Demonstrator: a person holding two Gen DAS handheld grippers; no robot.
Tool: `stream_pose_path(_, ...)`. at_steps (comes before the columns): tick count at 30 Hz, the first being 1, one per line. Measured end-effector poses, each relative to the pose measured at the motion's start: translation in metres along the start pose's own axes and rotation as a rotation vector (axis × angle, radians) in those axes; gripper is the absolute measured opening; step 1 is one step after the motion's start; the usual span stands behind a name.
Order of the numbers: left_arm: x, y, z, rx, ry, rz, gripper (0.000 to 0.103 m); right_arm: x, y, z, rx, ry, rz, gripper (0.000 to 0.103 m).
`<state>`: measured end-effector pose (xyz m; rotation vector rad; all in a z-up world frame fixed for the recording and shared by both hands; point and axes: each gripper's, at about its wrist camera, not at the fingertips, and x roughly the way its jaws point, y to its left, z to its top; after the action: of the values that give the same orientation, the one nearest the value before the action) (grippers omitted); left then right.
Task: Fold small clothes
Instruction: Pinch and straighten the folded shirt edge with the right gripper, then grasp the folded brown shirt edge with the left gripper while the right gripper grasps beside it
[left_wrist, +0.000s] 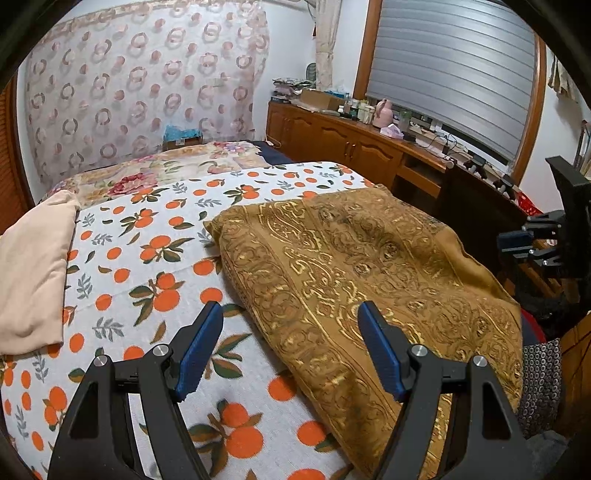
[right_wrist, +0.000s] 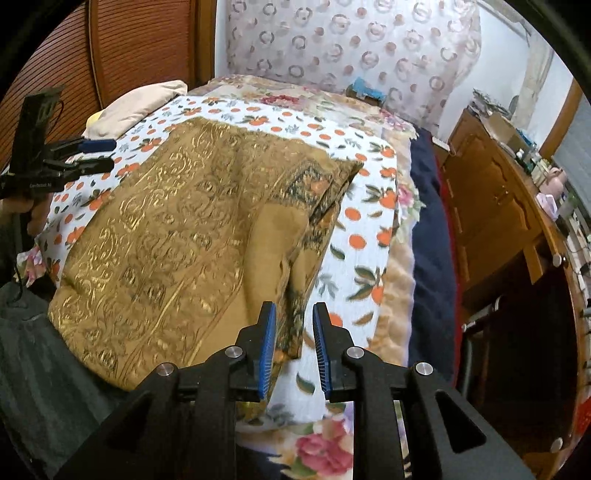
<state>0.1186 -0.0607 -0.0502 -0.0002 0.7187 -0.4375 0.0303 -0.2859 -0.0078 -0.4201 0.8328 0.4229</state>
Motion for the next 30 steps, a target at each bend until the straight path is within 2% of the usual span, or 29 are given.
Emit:
stream_pose_path(3,0.007,0.005,0.007,0.002,0.007,0.017,0.076,0.006,-0.009,0.01,0.011,-0.041,0.002,0.048)
stream_pose_path(7,0.019,0.017,0.018,-0.005,0.012,0.032,0.076,0.03,-0.013,0.03,0.03,-0.078,0.017,0.052)
stream_pose_path(11,0.036,0.028,0.028,-0.023,0.03,0.053,0.076,0.061,-0.025,0.049,0.091,-0.118,0.032,0.06)
stream_pose_path(18,0.066,0.042,0.036,-0.043,0.076,0.07,0.076,0.131,-0.054,0.065,0.23,-0.076,0.058,0.062)
stream_pose_path(22,0.083,0.053,0.038,-0.085,0.11,0.028,0.076,0.16,-0.062,0.063,0.264,-0.036,0.073,0.063)
stream_pose_path(24,0.091,0.056,0.038,-0.098,0.127,0.017,0.068,0.169,-0.068,0.064,0.285,-0.035,0.096,0.063)
stream_pose_path(29,0.103,0.054,0.036,-0.095,0.144,-0.02,0.065,0.173,-0.065,0.062,0.287,-0.077,0.132,0.063)
stream_pose_path(30,0.103,0.053,0.036,-0.092,0.141,-0.025,0.059,0.173,-0.063,0.061,0.277,-0.084,0.14,0.06)
